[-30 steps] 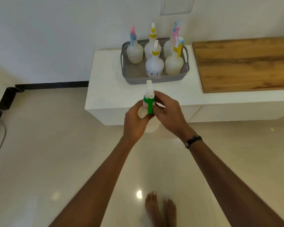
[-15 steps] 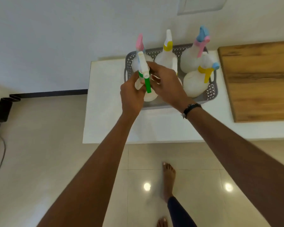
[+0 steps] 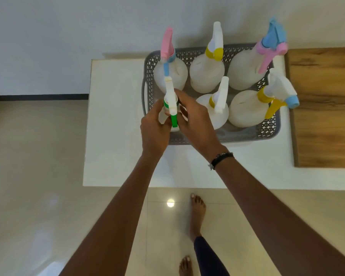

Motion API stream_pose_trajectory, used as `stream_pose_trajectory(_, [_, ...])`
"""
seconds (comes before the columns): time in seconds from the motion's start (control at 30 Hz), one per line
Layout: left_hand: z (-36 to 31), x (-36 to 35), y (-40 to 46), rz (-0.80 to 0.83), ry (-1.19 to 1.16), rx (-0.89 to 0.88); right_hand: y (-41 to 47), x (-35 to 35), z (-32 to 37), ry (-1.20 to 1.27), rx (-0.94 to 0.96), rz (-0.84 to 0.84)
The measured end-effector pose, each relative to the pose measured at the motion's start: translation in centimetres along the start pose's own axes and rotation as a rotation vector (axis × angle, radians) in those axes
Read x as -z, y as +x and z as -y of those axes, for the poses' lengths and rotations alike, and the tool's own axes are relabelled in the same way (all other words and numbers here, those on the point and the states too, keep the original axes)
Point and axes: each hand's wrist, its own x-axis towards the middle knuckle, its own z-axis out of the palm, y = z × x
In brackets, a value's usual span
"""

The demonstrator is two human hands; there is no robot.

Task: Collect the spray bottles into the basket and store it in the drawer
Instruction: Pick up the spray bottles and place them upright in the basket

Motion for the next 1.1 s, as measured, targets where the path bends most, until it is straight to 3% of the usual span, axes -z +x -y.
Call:
stream_pose_trajectory(0.2, [0.1, 0.7, -0.6, 0.081, 0.084, 0.013, -3.3, -0.6, -0.7, -0.083, 0.013, -0.151])
stream_pose_trajectory(0.33, [0.7, 1.9, -4.0, -0.215, 0.027, -0.040, -10.7, 0.8, -2.4, -0.131, -0.028, -0.494])
stream_pose_trajectory(0.4, [1.1, 2.3, -5.2, -0.305, -0.025, 0.077, -13.1, 3.2, -3.9, -0.191, -0.102, -0.683])
stream_pose_trajectory(0.47, [1.4, 2.5, -5.2, -0.261, -0.091, 0.275, -13.3, 6.2, -5.5, -0.214, -0.209, -0.812])
stream_pose_trajectory(0.53, [1.6, 2.4, -4.4, -0.142, -0.086, 0.394, -11.4, 9.0, -6.9, -0.139, -0.350, -0.805])
stream_pose_trajectory(0.6, [1.9, 2.3, -3.8, -0.015, -0.018, 0.365, -8.9, 11.1, -8.1, -0.077, -0.453, -0.676])
stream_pose_trajectory(0.67, [2.1, 2.3, -3.4, 0.053, -0.026, 0.349, -7.0, 12.1, -9.4, -0.180, -0.492, -0.535])
stream_pose_trajectory(0.77, [2.5, 2.4, -3.2, 0.086, -0.053, 0.357, -6.6, 12.5, -10.4, -0.278, -0.471, -0.492])
stream_pose_trajectory(1.1, [3.8, 3.9, -5.8, 0.087, 0.014, 0.284, -12.0, 9.7, -9.7, -0.255, -0.433, -0.545])
